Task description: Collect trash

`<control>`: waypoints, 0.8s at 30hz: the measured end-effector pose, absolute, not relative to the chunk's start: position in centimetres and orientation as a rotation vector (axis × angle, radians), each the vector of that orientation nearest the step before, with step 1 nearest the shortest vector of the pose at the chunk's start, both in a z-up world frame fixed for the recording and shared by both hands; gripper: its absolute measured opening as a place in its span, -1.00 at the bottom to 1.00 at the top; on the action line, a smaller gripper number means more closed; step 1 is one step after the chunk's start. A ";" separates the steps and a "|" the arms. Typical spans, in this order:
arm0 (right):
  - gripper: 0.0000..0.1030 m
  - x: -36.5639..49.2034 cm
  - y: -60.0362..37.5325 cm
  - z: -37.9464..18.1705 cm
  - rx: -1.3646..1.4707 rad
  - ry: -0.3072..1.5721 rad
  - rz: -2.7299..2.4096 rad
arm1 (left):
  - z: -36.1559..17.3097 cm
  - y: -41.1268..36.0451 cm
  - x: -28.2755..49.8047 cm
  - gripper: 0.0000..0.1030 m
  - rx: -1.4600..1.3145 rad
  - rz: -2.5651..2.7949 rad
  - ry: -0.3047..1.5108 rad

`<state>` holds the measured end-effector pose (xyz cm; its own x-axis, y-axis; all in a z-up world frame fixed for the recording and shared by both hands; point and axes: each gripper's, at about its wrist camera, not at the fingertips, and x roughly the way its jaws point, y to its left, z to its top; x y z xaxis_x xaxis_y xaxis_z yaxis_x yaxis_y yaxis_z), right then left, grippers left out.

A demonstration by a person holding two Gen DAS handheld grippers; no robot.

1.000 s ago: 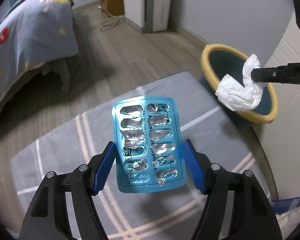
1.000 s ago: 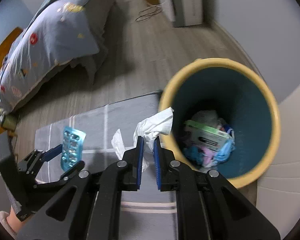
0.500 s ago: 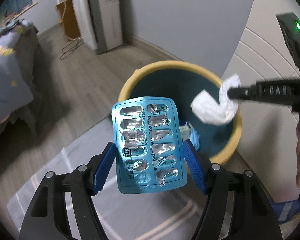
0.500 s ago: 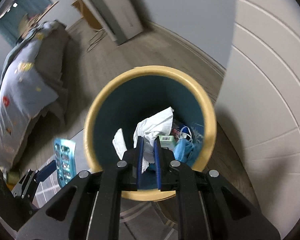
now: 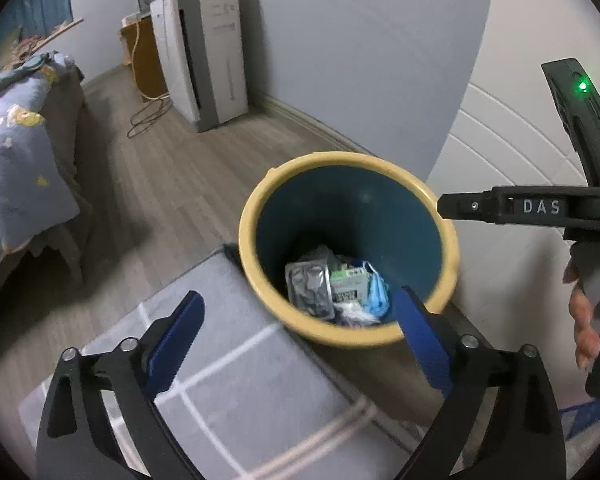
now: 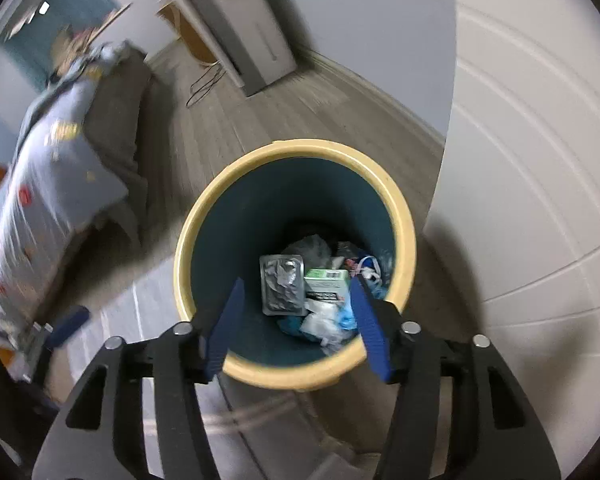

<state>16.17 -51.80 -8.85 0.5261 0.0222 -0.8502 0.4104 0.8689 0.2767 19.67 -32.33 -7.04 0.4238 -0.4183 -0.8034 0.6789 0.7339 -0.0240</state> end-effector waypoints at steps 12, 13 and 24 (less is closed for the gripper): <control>0.80 8.7 -48.8 -4.0 0.310 0.942 -0.265 | -3.7 -29.1 14.7 0.89 0.340 -0.615 0.868; 0.82 8.2 -48.8 -3.7 0.305 0.934 -0.274 | -3.3 -29.0 14.2 0.90 0.338 -0.605 0.854; 0.89 4.2 -48.3 -0.8 0.270 0.809 -0.318 | 0.6 -28.0 11.7 0.90 0.246 -0.623 0.725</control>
<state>4.23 -48.27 -0.83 0.6471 -0.1744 -0.7422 0.3779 0.9188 0.1136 11.67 -28.02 0.56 0.5794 -0.4445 -0.6831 0.6087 0.7934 0.0000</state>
